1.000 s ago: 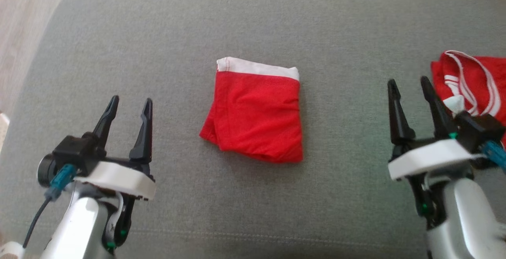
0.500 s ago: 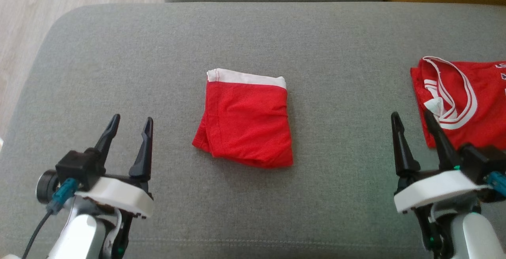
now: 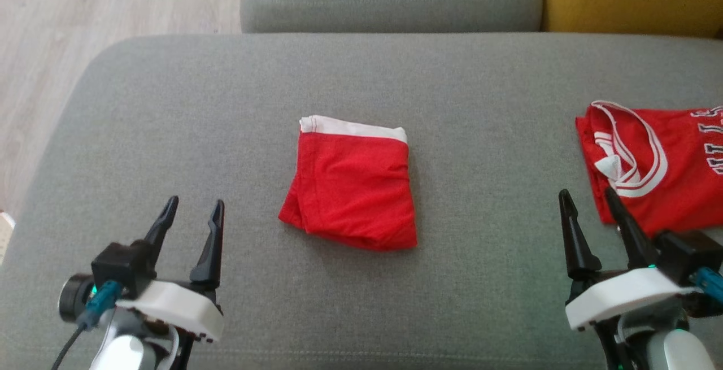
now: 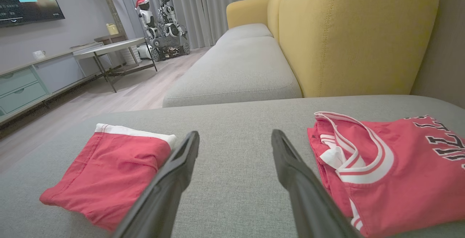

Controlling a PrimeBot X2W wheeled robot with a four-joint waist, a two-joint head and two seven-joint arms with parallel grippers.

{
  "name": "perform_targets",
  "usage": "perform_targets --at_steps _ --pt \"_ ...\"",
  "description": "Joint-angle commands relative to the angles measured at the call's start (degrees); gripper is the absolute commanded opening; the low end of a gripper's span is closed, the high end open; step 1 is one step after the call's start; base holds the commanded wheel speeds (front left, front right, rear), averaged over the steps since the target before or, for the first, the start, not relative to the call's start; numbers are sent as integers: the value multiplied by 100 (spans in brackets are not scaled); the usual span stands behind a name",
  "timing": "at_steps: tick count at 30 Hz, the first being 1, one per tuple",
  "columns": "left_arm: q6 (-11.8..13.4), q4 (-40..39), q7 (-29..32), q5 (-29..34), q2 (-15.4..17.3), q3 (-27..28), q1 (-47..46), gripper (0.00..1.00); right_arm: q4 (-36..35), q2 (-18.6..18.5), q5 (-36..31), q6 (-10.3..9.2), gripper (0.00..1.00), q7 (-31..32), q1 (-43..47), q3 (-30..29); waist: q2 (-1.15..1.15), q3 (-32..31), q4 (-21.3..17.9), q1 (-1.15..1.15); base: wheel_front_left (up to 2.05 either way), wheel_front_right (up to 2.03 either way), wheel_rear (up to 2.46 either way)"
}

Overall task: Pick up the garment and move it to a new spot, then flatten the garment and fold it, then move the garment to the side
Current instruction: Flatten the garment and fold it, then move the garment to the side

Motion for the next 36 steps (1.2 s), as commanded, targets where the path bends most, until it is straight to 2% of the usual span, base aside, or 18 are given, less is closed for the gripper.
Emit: perform_targets --at_steps 1,21,36 --pt "43 -221 15 -8 180 237 -194 100 -254 -25 28 -5 100 12 -124 98 0 -71 3 0 0 0 0" --pt "264 -352 121 -57 253 254 38 100 -437 -25 -25 -5 100 120 90 16 0 -265 -17 0 0 0 0" --pt "316 -295 88 -111 249 243 -4 100 -445 -25 -36 -5 100 178 71 11 0 -240 -1 0 0 0 0"
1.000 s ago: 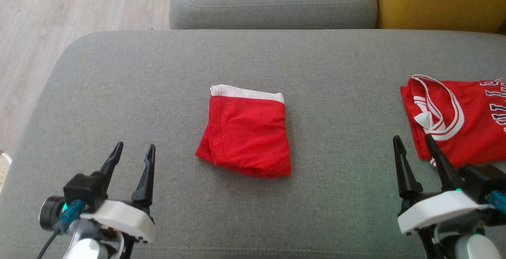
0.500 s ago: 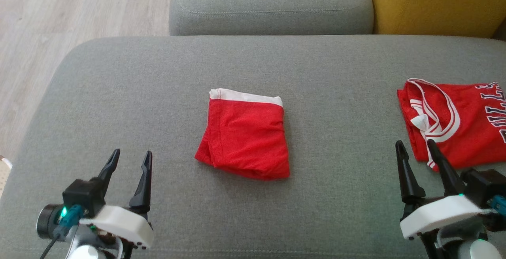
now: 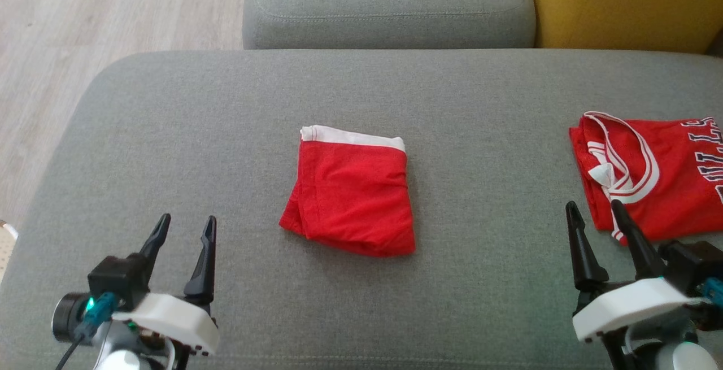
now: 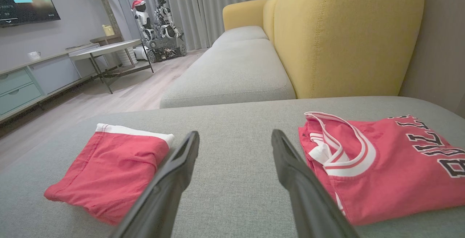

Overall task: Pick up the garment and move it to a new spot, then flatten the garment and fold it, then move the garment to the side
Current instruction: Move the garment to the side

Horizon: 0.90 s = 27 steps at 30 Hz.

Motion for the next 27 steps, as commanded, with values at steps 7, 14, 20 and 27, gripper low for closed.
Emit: perform_targets --at_steps 7,14,20,27 --pt "42 -161 -72 -49 184 258 -337 100 -231 -32 -18 -5 100 40 -195 122 0 10 26 0 0 0 0" --pt "3 -189 -88 -45 204 204 -459 100 16 -32 -26 -5 100 61 -443 255 0 127 122 0 0 0 0" --pt "-121 -210 -130 -16 151 82 -794 100 705 -32 118 -5 100 5 -1140 657 0 475 422 0 0 0 0" --pt "-236 -80 -273 -34 28 6 -1148 100 2080 -32 460 -5 100 -42 -2051 1524 0 845 780 0 0 0 0"
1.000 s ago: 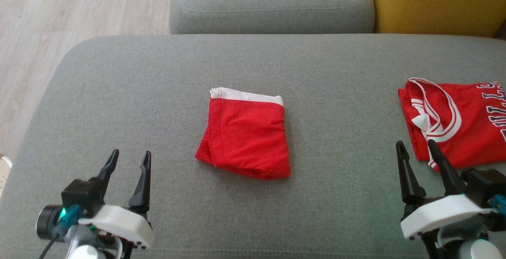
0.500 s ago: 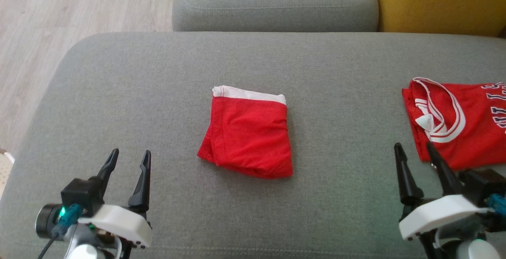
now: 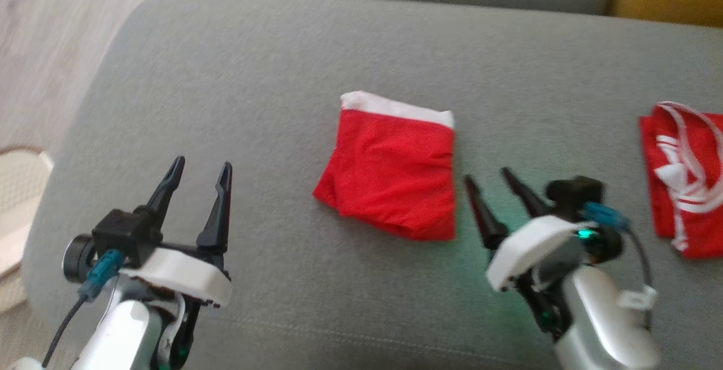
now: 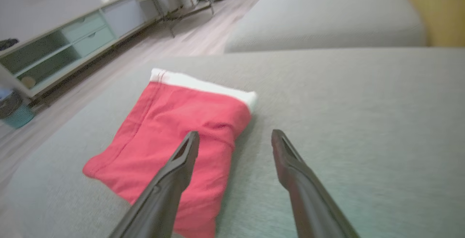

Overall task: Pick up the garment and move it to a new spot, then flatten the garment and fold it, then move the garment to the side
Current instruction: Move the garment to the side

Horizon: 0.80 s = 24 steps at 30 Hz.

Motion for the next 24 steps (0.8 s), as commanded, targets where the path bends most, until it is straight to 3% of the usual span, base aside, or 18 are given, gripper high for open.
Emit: perform_targets --at_steps 1,11,12,13,14,24 --pt "-12 -111 -91 -41 69 224 -320 100 21 -16 71 -5 100 -41 -299 218 0 185 196 0 0 0 0" --pt "-125 206 -276 -72 -26 186 -555 100 2266 -16 980 -5 100 -69 -1321 1033 0 414 517 0 0 0 0" --pt "-125 227 -288 -73 -27 194 -567 100 2394 -16 1112 -5 74 15 -1381 1159 0 425 506 0 0 0 0" --pt "-121 244 -299 -73 -26 201 -574 100 2503 -16 1186 -5 31 48 -1453 1257 0 432 489 0 0 0 0" --pt "-118 259 -307 -72 -24 204 -578 100 2560 -16 1278 -5 0 15 -1519 1337 0 435 469 0 0 0 0" --pt "-80 229 -350 -82 39 241 -525 100 2857 -16 1392 -5 0 -244 -1998 1812 0 387 -134 0 0 0 0"
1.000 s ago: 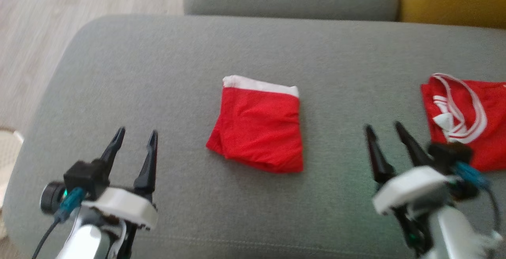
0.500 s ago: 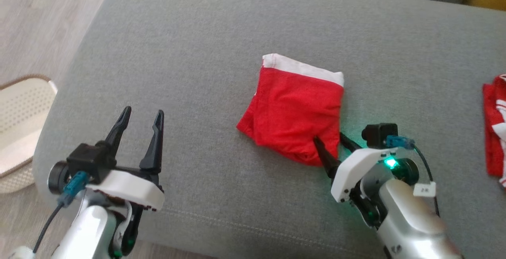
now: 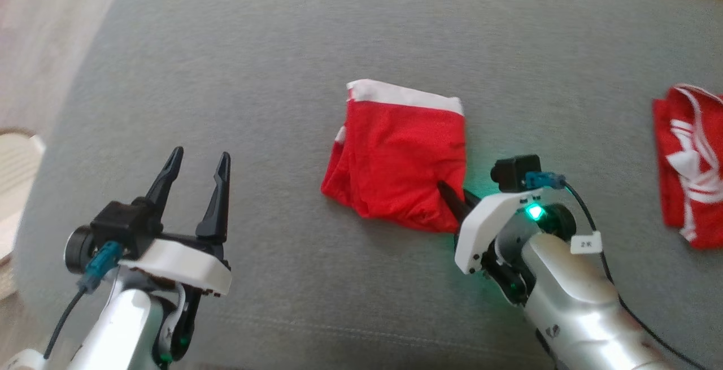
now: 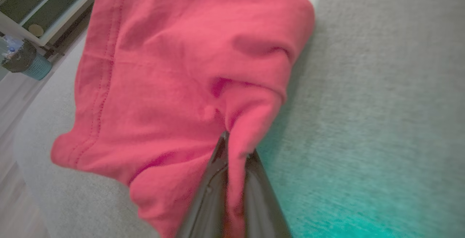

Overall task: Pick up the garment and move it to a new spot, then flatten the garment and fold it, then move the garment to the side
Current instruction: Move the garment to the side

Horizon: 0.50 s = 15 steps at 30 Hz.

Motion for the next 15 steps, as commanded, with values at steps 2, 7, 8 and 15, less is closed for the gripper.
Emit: perform_targets --at_steps 2,7,8,15 --pt "48 -234 -60 -38 168 259 -221 100 -134 34 -217 -5 0 -48 -260 110 0 -10 -338 0 0 0 0" --pt "86 -363 -55 -42 206 271 -196 100 -455 -289 -689 -5 0 70 -364 63 0 61 -834 0 0 0 0" --pt "92 -389 -53 -43 214 274 -199 100 -559 -396 -761 -5 0 129 -361 17 0 79 -926 0 0 0 0" --pt "70 -518 -22 -51 266 261 -310 100 -1475 -1354 -1243 -5 0 777 -363 -452 0 290 -1414 0 0 0 0"
